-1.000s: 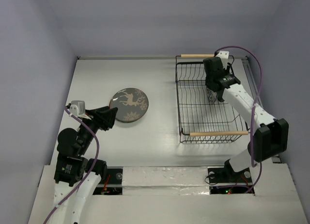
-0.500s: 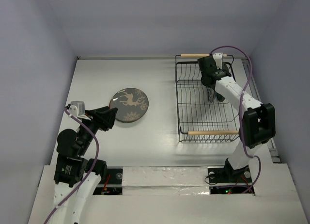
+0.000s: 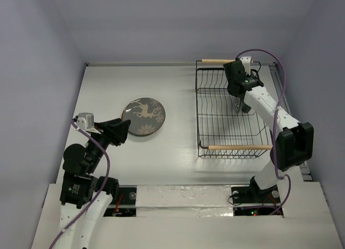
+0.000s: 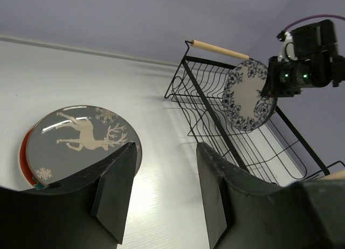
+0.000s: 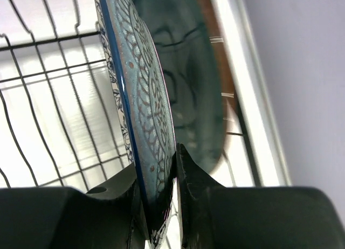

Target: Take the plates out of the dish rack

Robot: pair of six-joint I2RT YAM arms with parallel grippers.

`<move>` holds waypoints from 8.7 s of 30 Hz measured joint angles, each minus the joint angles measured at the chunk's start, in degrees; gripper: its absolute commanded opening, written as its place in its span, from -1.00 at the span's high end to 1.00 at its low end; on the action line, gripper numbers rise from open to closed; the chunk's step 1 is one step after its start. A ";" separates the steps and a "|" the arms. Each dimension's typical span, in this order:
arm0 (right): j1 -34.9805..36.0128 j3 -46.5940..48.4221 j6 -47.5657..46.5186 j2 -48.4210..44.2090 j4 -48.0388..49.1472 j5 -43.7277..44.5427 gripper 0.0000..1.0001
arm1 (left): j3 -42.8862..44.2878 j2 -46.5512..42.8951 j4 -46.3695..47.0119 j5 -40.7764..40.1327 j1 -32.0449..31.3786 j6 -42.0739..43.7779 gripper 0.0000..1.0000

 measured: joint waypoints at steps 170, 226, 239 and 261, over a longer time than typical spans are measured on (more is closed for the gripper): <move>-6.64 -8.85 -2.91 -4.02 7.96 -0.17 1.00 | -0.20 -2.93 -0.04 -1.51 -4.02 -0.42 0.21; 22.12 -5.77 40.76 17.66 43.58 -59.95 0.90 | -0.22 -1.38 -0.02 -1.51 -3.58 -0.44 0.21; 22.14 -5.77 43.25 20.59 47.63 -61.66 0.52 | -0.22 -1.38 -0.02 -1.51 -3.58 -0.44 0.21; 25.94 2.73 28.98 20.96 31.21 -52.02 -0.88 | -0.22 -1.38 -0.02 -1.53 -3.58 -0.44 0.21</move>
